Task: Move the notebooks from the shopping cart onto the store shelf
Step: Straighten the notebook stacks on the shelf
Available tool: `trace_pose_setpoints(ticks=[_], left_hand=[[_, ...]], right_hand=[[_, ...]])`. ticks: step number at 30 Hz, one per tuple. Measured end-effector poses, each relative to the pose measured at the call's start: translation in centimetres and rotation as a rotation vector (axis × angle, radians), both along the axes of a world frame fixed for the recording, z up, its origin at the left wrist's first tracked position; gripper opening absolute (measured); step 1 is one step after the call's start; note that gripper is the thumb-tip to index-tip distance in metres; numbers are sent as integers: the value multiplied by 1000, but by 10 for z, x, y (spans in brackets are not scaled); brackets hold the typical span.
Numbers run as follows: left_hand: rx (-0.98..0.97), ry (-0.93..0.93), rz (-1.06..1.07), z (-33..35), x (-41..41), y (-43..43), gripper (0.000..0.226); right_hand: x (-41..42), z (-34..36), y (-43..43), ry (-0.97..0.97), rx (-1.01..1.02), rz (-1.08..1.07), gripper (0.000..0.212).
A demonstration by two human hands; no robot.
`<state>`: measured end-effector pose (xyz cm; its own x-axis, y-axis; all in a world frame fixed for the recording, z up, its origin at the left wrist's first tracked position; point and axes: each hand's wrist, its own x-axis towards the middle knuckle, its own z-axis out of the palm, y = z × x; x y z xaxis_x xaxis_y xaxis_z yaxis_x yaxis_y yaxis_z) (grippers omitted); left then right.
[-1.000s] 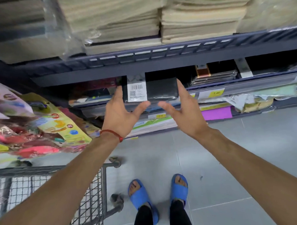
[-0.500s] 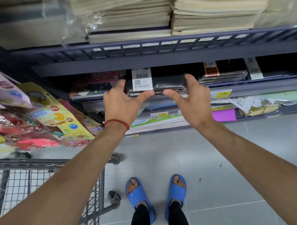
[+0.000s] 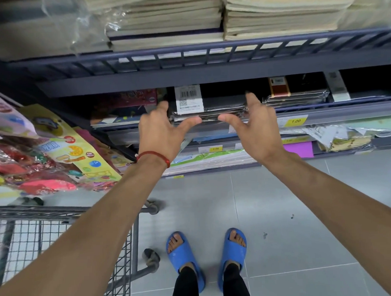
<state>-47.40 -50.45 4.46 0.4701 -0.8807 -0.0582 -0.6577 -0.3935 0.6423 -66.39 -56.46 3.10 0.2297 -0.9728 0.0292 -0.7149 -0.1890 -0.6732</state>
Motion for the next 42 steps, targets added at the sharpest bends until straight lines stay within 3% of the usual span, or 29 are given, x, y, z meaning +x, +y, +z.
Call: trace_pose_setpoints(ticks=[12, 18, 27, 42], left_hand=[[38, 3, 93, 4, 4, -9, 62], [12, 14, 3, -1, 6, -3, 64], [-4, -8, 19, -5, 2, 3, 53], [-22, -39, 70, -2, -2, -8, 60]], right_hand=[[9, -6, -4, 28, -74, -93, 56], [1, -15, -6, 0, 6, -12, 63], [1, -15, -5, -30, -5, 35, 51], [7, -16, -15, 36, -128, -17, 54]])
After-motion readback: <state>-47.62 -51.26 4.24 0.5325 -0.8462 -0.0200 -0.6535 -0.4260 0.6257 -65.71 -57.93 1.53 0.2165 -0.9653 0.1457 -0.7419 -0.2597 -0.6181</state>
